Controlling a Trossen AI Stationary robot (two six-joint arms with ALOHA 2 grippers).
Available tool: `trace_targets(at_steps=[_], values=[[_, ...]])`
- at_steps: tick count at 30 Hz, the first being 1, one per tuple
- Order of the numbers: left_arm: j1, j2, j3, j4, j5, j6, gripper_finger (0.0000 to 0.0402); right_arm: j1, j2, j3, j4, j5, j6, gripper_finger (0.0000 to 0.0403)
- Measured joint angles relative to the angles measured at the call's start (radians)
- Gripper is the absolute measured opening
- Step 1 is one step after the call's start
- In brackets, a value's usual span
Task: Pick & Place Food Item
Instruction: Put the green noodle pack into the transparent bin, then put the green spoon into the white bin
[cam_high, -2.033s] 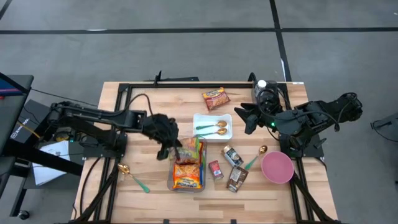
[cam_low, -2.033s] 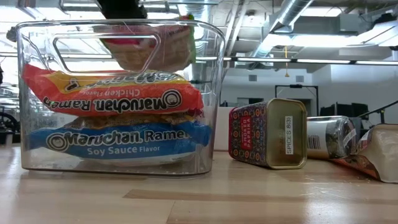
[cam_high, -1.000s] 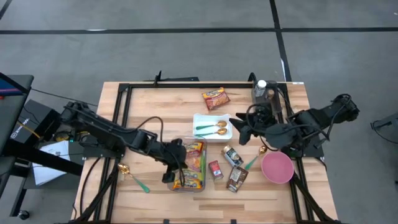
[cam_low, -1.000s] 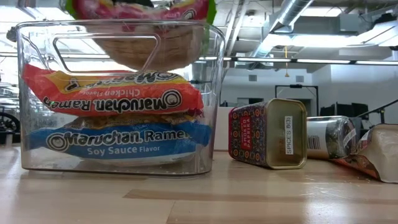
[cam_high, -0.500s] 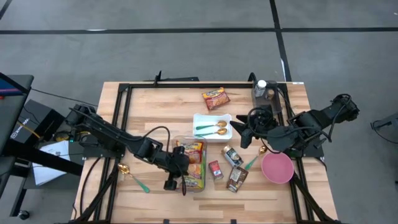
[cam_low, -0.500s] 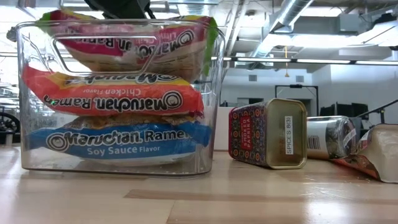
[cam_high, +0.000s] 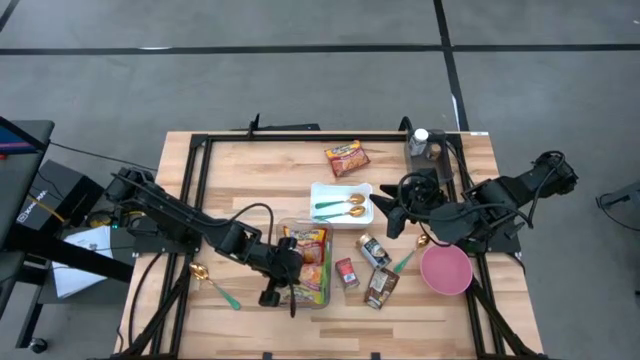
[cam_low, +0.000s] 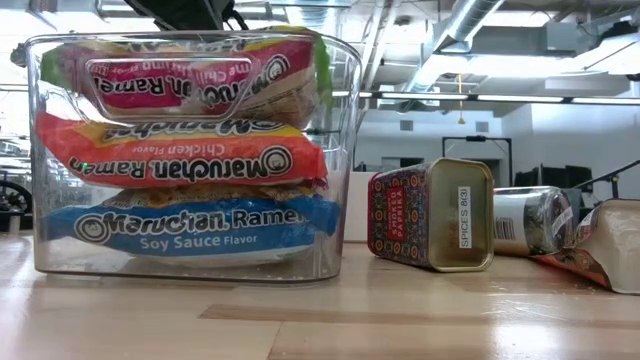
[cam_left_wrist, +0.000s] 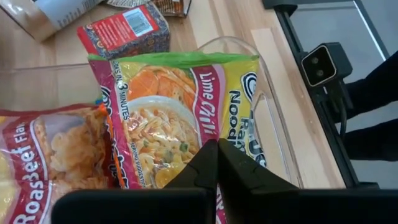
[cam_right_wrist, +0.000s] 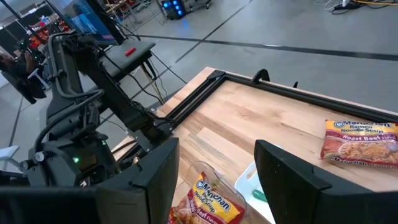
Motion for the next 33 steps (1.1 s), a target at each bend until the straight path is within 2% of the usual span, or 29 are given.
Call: trace_targets(at_steps=[7, 13, 24, 28, 33], values=[[0.0, 0.0, -0.001, -0.012, 0.034, 0.0, 0.0, -0.003, 0.0, 0.0, 0.0, 0.0, 0.0, 0.0203], [0.003, 0.0, -0.027, 0.039, -0.029, -0.007, 0.0011, -0.013, 0.0, 0.0, 0.0, 0.0, 0.0, 0.0203], [-0.002, -0.006, -0.05, 0.069, -0.018, -0.011, 0.01, -0.013, 0.0, 0.0, 0.0, 0.004, 0.0, 0.0203], [0.004, -0.057, -0.048, 0.099, -0.021, -0.011, 0.0127, -0.013, 0.0, 0.0, 0.0, 0.004, 0.0, 0.0203], [0.022, -0.168, -0.047, 0.155, -0.095, -0.003, 0.0145, -0.021, 0.0, 0.0, 0.0, 0.004, 0.0, 0.0203]])
